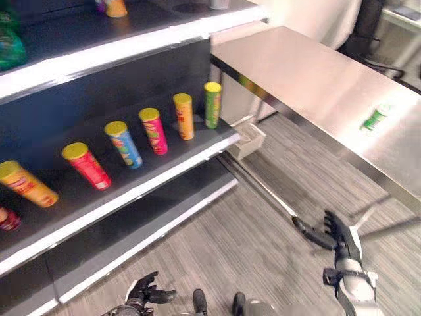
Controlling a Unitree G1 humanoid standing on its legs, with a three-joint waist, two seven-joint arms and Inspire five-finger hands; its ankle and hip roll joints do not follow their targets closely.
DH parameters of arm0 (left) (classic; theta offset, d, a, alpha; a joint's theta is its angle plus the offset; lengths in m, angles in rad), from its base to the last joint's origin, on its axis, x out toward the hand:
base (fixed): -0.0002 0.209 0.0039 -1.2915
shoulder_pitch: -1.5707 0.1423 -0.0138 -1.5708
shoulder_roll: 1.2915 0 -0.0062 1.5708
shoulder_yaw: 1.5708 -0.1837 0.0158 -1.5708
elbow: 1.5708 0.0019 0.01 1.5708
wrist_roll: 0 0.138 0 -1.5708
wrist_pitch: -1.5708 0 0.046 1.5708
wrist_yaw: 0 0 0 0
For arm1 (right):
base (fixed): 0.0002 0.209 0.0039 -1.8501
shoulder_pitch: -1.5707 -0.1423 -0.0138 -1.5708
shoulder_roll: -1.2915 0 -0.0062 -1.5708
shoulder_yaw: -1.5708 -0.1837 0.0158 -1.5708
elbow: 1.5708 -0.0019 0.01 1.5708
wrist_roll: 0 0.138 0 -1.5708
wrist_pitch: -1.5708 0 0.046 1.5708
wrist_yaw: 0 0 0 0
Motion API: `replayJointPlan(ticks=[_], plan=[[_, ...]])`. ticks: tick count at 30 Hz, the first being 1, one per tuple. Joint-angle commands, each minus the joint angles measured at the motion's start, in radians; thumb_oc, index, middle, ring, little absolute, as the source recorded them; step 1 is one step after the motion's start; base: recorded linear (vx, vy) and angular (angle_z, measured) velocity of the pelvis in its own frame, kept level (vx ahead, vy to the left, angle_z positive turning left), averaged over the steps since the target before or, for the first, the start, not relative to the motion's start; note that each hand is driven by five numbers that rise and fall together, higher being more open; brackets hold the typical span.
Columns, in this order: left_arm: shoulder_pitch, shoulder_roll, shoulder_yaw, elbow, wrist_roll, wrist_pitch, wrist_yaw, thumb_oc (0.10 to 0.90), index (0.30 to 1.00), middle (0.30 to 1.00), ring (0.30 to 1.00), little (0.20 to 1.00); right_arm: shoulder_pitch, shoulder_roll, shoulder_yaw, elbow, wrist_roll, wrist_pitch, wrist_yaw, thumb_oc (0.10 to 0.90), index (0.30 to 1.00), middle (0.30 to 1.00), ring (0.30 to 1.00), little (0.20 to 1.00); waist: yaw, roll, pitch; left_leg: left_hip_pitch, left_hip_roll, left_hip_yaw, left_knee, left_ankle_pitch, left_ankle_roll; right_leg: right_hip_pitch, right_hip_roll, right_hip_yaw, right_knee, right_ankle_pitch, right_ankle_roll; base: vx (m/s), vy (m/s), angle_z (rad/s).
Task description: Put the goods on the table back onto the shelves and tidy them up.
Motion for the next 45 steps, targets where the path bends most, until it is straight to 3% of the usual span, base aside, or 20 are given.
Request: replayJointPlan(ticks=[1, 4, 5, 7, 8, 13, 16, 19, 21, 22, 23, 25, 28, 29, 31, 32, 35, 37, 40, 45], plan=[[-0.025, 0.057, 0.042, -0.102, 0.024, -0.054, 0.008, 0.800, 0.900, 0.900, 0.900, 0.900, -0.198, -0.084, -0.128, -0.123, 0.007, -0.151, -0.071, 0.800, 0.900, 0.900, 0.900, 0.900, 0.072, -0.005, -0.002, 0.021, 0.153, -0.061, 0.033, -0.080, -0.127, 0.151, -0.065, -0.037, -0.257, 0.154, 0.022, 0.06, -0.154, -0.40], [-0.032, 0.066, 0.038, -0.132, 0.000, -0.063, 0.003, 0.800, 0.900, 0.900, 0.900, 0.900, -0.275, -0.162, -0.173, -0.213, 0.066, -0.186, -0.076, 0.800, 0.900, 0.900, 0.900, 0.900, 0.074, -0.022, -0.007, 0.028, 0.200, -0.049, 0.060, -0.103, -0.166, 0.105, -0.128, -0.034, -0.405, 0.288, 0.064, 0.26, -0.447, -0.43], [-0.026, 0.073, 0.037, -0.138, 0.006, -0.070, -0.006, 0.800, 0.900, 0.900, 0.900, 0.900, -0.265, -0.227, -0.225, -0.240, 0.048, -0.186, -0.083, 0.800, 0.900, 0.900, 0.900, 0.900, 0.074, -0.057, -0.032, 0.055, 0.229, -0.045, 0.063, -0.106, -0.206, 0.145, -0.105, -0.035, -0.460, 0.277, 0.078, 0.38, -0.574, -0.41], [-0.017, 0.070, 0.036, -0.148, -0.002, -0.070, -0.006, 0.800, 0.900, 0.900, 0.900, 0.900, -0.256, -0.252, -0.240, -0.245, 0.045, -0.185, -0.085, 0.800, 0.900, 0.900, 0.900, 0.900, 0.072, -0.056, -0.042, 0.060, 0.254, -0.049, 0.064, -0.103, -0.220, 0.153, -0.087, -0.036, -0.462, 0.273, 0.073, 0.24, -0.415, 0.18], [-0.002, 0.054, 0.027, -0.167, -0.026, -0.071, -0.015, 0.800, 0.900, 0.900, 0.900, 0.900, -0.239, -0.310, -0.283, -0.261, 0.034, -0.192, -0.092, 0.800, 0.900, 0.900, 0.900, 0.900, 0.063, -0.049, -0.057, 0.060, 0.315, -0.067, 0.076, -0.085, -0.246, 0.177, -0.024, -0.041, -0.459, 0.231, 0.048, 0.14, -0.325, 0.40], [0.022, 0.037, 0.021, -0.191, -0.029, -0.068, -0.030, 0.800, 0.900, 0.900, 0.900, 0.900, -0.223, -0.355, -0.324, -0.264, 0.002, -0.199, -0.115, 0.800, 0.900, 0.900, 0.900, 0.900, 0.052, -0.020, -0.074, 0.059, 0.386, -0.078, 0.106, -0.035, -0.277, 0.230, 0.065, -0.070, -0.490, 0.164, -0.002, 0.13, -0.304, 0.20], [0.051, 0.038, 0.032, -0.203, -0.024, -0.064, -0.039, 0.800, 0.900, 0.900, 0.900, 0.900, -0.219, -0.379, -0.322, -0.258, 0.001, -0.203, -0.112, 0.800, 0.900, 0.900, 0.900, 0.900, 0.059, -0.005, -0.075, 0.058, 0.438, -0.098, 0.191, 0.021, -0.289, 0.284, 0.134, -0.065, -0.507, 0.115, -0.047, 0.14, -0.288, -0.05], [0.056, 0.043, 0.035, -0.221, -0.028, -0.054, -0.045, 0.800, 0.900, 0.900, 0.900, 0.900, -0.192, -0.393, -0.341, -0.243, 0.009, -0.192, -0.110, 0.800, 0.900, 0.900, 0.900, 0.900, 0.060, -0.011, -0.049, 0.008, 0.475, -0.093, 0.330, 0.093, -0.274, 0.327, 0.161, -0.085, -0.517, 0.088, -0.083, 0.07, -0.216, -0.01], [0.057, 0.040, 0.042, -0.225, -0.033, -0.050, -0.046, 0.800, 0.900, 0.900, 0.900, 0.900, -0.199, -0.399, -0.326, -0.215, 0.007, -0.175, -0.112, 0.800, 0.900, 0.900, 0.900, 0.900, 0.068, -0.012, -0.025, -0.026, 0.453, -0.075, 0.388, 0.037, -0.258, 0.342, 0.164, -0.093, -0.516, 0.071, -0.091, 0.03, -0.111, 0.17], [0.051, 0.039, 0.041, -0.224, -0.030, -0.051, -0.045, 0.800, 0.900, 0.900, 0.900, 0.900, -0.198, -0.401, -0.323, -0.203, 0.002, -0.166, -0.112, 0.800, 0.900, 0.900, 0.900, 0.900, 0.076, -0.019, -0.019, -0.058, 0.405, -0.076, 0.377, -0.018, -0.240, 0.345, 0.156, -0.090, -0.519, 0.070, -0.087, 0.09, -0.029, 0.07], [0.038, 0.035, 0.024, -0.220, -0.020, -0.054, -0.048, 0.800, 0.900, 0.900, 0.900, 0.900, -0.194, -0.398, -0.331, -0.182, -0.006, -0.157, -0.118, 0.800, 0.900, 0.900, 0.900, 0.900, 0.085, -0.028, -0.018, -0.129, 0.309, -0.056, 0.308, -0.063, -0.213, 0.346, 0.144, -0.095, -0.524, 0.079, -0.075, 0.10, 0.003, 0.04], [0.014, 0.041, 0.008, -0.218, -0.011, -0.058, -0.048, 0.800, 0.900, 0.900, 0.900, 0.900, -0.198, -0.407, -0.339, -0.156, -0.024, -0.153, -0.145, 0.800, 0.900, 0.900, 0.900, 0.900, 0.090, -0.026, -0.027, -0.189, 0.244, 0.002, 0.208, -0.001, -0.212, 0.342, 0.145, -0.098, -0.524, 0.075, -0.063, 0.10, 0.062, 0.13], [0.001, 0.043, -0.012, -0.201, 0.006, -0.062, -0.035, 0.800, 0.900, 0.900, 0.900, 0.900, -0.219, -0.412, -0.306, -0.114, -0.069, -0.131, -0.147, 0.800, 0.900, 0.900, 0.900, 0.900, 0.084, 0.002, -0.058, -0.085, 0.175, -0.008, 0.038, 0.016, -0.183, 0.329, 0.118, -0.089, -0.426, 0.034, -0.042, 0.24, 0.240, -0.27], [0.001, 0.043, -0.012, -0.201, 0.006, -0.062, -0.035, 0.800, 0.900, 0.900, 0.900, 0.900, -0.220, -0.412, -0.306, -0.114, -0.069, -0.131, -0.148, 0.800, 0.900, 0.900, 0.900, 0.900, 0.085, 0.002, -0.058, -0.087, 0.174, -0.007, 0.036, 0.021, -0.181, 0.324, 0.118, -0.088, -0.425, 0.037, -0.042, 0.21, 0.231, -0.46], [0.014, 0.052, -0.005, -0.195, 0.014, -0.060, -0.035, 0.800, 0.900, 0.900, 0.900, 0.900, -0.246, -0.408, -0.275, -0.100, -0.100, -0.119, -0.141, 0.800, 0.900, 0.900, 0.900, 0.900, 0.092, 0.008, -0.055, -0.014, 0.160, 0.029, -0.008, -0.005, -0.151, 0.274, 0.050, -0.101, -0.257, 0.032, -0.009, 0.15, 0.225, -0.28], [0.017, 0.057, 0.000, -0.194, 0.015, -0.058, -0.033, 0.800, 0.900, 0.900, 0.900, 0.900, -0.256, -0.404, -0.268, -0.100, -0.107, -0.112, -0.133, 0.800, 0.900, 0.900, 0.900, 0.900, 0.085, 0.010, -0.034, 0.017, 0.151, 0.038, -0.009, -0.016, -0.127, 0.216, 0.006, -0.091, -0.105, 0.074, 0.019, 0.07, 0.153, -0.61], [0.015, 0.065, 0.004, -0.191, 0.019, -0.056, -0.031, 0.800, 0.900, 0.900, 0.900, 0.900, -0.252, -0.388, -0.273, -0.105, -0.105, -0.113, -0.131, 0.800, 0.900, 0.900, 0.900, 0.900, 0.074, 0.012, -0.018, 0.041, 0.148, 0.040, -0.025, -0.023, -0.116, 0.159, -0.027, -0.061, -0.002, 0.097, 0.031, 0.05, 0.062, -0.22], [0.008, 0.072, 0.010, -0.189, 0.027, -0.063, -0.031, 0.800, 0.900, 0.900, 0.900, 0.900, -0.234, -0.376, -0.295, -0.102, -0.109, -0.110, -0.131, 0.800, 0.900, 0.900, 0.900, 0.900, 0.070, 0.015, -0.020, 0.051, 0.159, 0.016, -0.040, -0.032, -0.134, 0.143, -0.065, -0.054, -0.109, 0.102, 0.022, 0.11, -0.132, 0.29], [-0.001, 0.081, 0.013, -0.195, 0.031, -0.063, -0.033, 0.800, 0.900, 0.900, 0.900, 0.900, -0.211, -0.382, -0.323, -0.092, -0.102, -0.108, -0.144, 0.800, 0.900, 0.900, 0.900, 0.900, 0.052, -0.011, -0.027, 0.050, 0.154, -0.020, -0.031, -0.055, -0.154, 0.153, -0.040, 0.043, -0.378, 0.147, 0.037, 0.10, -0.191, 0.41], [0.012, 0.077, 0.030, -0.199, 0.035, -0.068, -0.039, 0.800, 0.900, 0.900, 0.900, 0.900, -0.161, -0.343, -0.341, -0.104, -0.111, -0.097, -0.123, 0.800, 0.900, 0.900, 0.900, 0.900, 0.055, -0.043, -0.058, 0.045, 0.188, -0.029, -0.020, -0.046, -0.176, 0.190, 0.002, 0.094, -0.464, 0.199, 0.049, 0.11, -0.180, 0.48]])
